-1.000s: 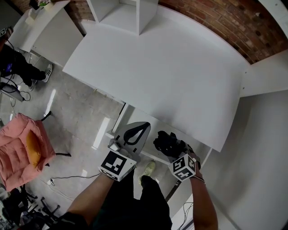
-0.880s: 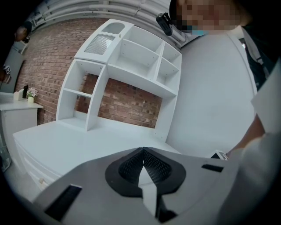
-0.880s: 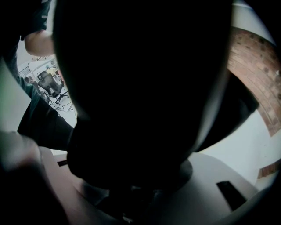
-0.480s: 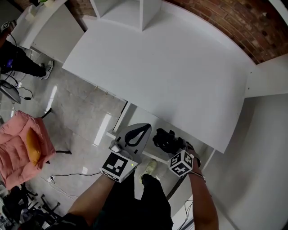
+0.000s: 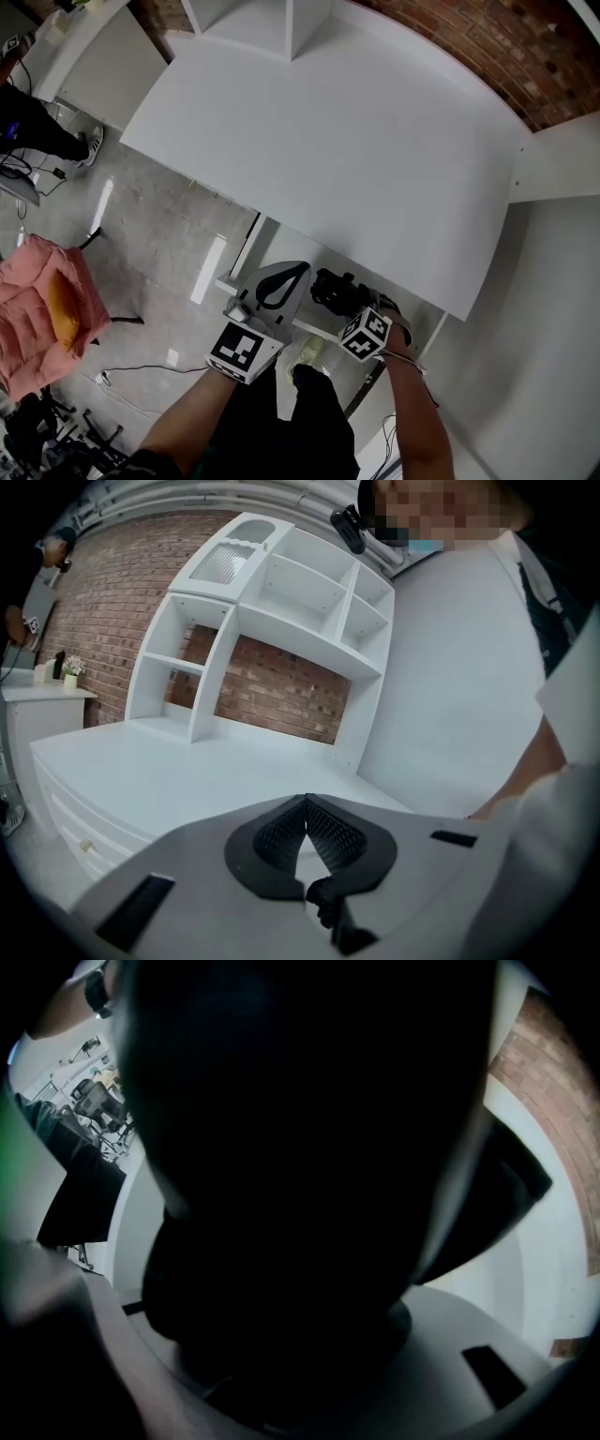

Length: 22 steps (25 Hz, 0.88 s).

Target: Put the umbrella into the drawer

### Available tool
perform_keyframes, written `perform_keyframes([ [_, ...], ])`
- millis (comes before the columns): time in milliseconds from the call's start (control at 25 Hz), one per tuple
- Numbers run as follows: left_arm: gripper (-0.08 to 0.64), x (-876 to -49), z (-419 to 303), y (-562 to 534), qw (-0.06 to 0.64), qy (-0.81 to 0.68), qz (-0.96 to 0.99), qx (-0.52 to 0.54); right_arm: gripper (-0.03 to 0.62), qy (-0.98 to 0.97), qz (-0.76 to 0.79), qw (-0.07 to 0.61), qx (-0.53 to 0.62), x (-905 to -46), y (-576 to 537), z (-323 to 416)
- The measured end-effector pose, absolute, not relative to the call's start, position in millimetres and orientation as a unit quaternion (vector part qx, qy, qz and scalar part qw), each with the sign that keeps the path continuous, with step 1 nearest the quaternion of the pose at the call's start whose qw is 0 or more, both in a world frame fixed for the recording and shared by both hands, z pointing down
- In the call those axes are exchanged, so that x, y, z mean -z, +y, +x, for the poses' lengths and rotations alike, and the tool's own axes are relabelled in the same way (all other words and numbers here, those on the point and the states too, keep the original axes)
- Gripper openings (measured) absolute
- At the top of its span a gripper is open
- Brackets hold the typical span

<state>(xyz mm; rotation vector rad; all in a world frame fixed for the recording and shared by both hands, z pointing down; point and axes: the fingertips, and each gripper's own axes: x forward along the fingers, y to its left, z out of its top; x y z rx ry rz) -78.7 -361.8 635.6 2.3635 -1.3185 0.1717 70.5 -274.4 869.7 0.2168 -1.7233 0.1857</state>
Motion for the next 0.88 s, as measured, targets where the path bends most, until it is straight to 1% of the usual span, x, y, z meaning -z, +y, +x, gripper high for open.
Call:
perform_keyframes([
  [480, 0.006, -645.9, -85.4, -360.8, 0.224, -0.48, 0.845, -0.069, 0.18, -0.715, 0.059, 0.693, -0.073, -902.8, -270.9, 74.3],
  [760, 0.006, -646.1, -93.3, -360.4, 0.228, -0.49, 0.839, -0.058, 0.184, -0.7, 0.051, 0.704, -0.102, -906.5, -272.0, 71.3],
  [880, 0.006, -645.2, -91.0, -359.3, 0.228, -0.487, 0.84, -0.066, 0.196, -0.695, 0.052, 0.71, -0.102, -909.2, -274.2, 71.1],
])
